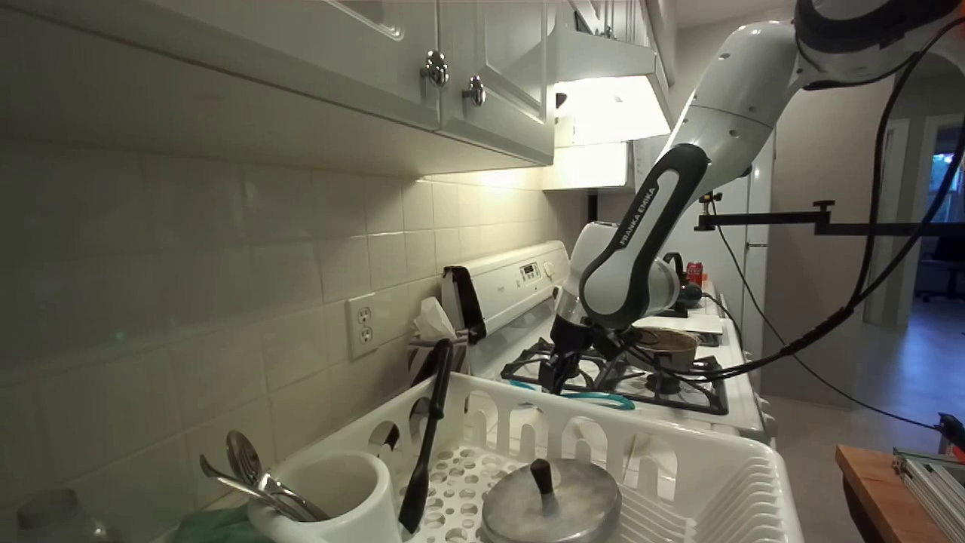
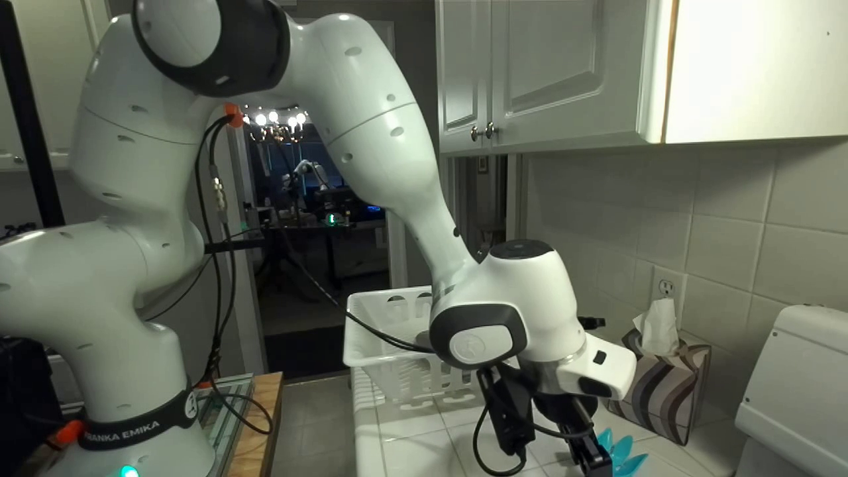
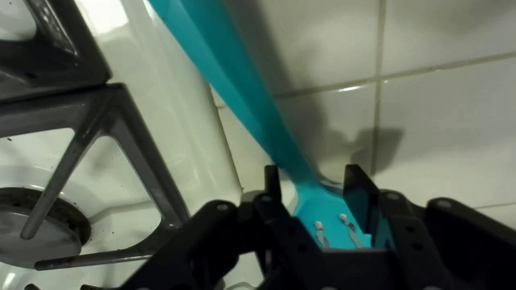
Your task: Put the blue object in the white mug
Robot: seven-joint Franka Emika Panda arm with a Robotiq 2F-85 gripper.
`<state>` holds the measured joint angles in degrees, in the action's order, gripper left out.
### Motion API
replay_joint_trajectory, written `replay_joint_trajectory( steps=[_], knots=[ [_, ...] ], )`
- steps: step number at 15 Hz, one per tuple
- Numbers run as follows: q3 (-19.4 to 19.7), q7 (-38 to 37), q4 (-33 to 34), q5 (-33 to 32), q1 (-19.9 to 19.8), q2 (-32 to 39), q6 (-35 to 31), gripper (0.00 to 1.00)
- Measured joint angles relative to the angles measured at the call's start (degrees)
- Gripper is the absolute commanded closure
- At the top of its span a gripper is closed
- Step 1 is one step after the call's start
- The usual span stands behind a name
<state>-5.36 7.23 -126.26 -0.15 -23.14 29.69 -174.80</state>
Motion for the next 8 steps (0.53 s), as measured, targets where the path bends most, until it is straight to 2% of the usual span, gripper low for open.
replay_joint_trajectory(
  steps=[2,7,8],
  knots=[
    [-0.1,0.1,0.2,0.0,0.0,0.0,0.4,0.98],
    [-0.1,2.1,1.2,0.0,0.1,-0.7,3.1,0.97],
    [-0.1,2.5,1.3,0.0,0.1,-1.0,3.7,1.0]
  ],
)
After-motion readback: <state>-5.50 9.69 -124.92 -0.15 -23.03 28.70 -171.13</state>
